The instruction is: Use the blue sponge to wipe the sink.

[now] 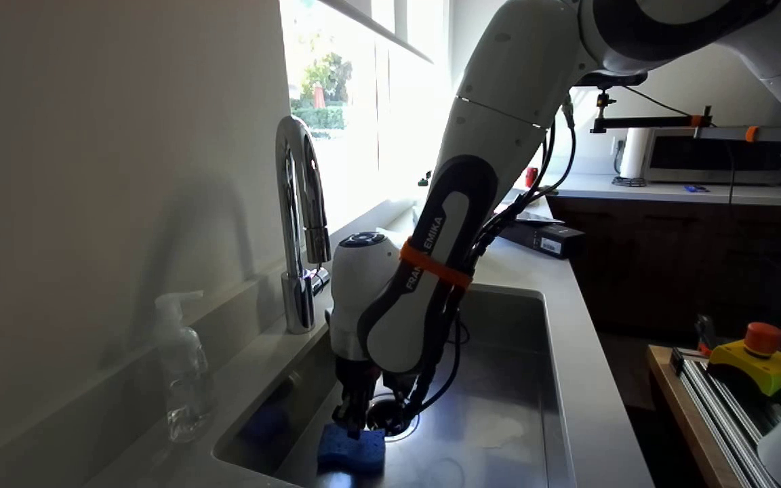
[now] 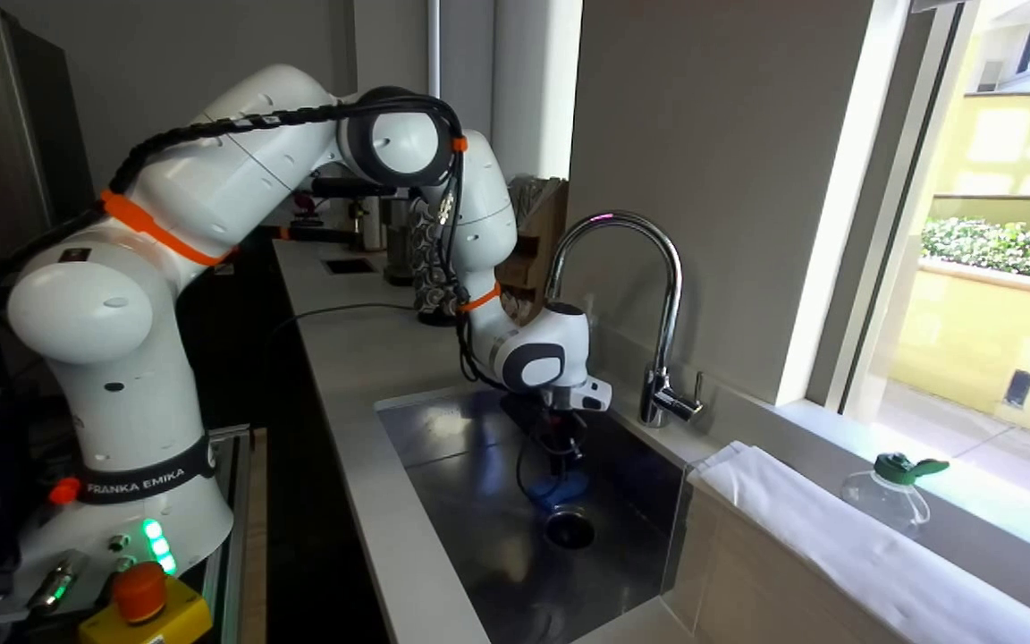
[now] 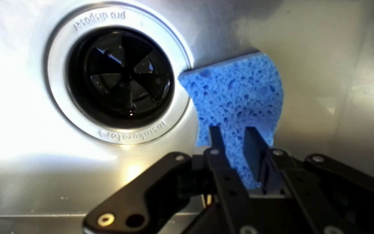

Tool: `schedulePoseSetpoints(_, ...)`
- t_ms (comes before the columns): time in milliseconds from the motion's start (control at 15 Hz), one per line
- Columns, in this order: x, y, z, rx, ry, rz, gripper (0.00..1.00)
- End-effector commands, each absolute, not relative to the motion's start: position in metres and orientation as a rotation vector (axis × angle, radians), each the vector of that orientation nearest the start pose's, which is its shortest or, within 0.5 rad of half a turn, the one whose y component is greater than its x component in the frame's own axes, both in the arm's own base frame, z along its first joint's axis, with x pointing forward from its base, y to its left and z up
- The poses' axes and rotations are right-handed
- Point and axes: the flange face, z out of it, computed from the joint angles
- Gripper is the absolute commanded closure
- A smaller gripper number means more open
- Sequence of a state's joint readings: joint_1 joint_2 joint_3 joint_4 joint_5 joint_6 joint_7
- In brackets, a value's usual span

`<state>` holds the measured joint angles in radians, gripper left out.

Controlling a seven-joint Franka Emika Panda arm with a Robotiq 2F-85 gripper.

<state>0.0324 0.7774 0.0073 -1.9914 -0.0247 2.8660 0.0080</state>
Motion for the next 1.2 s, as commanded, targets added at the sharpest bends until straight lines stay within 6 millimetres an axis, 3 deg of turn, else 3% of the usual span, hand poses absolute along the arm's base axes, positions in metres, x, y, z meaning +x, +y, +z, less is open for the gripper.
schedulePoseSetpoints(0, 0.580, 0.015, 0.095, -3.122, -0.073, -0.186, 0.45)
schedulePoseSetpoints(400, 0.564, -0.011, 0.116, -3.141, -0.045, -0.185, 0.01)
schedulePoseSetpoints(800, 0.538, -0.028, 0.136, -3.149, -0.057, -0.202, 0.00)
schedulePoseSetpoints(1133, 0.511, -0.029, 0.154, -3.152, -0.104, -0.253, 0.00)
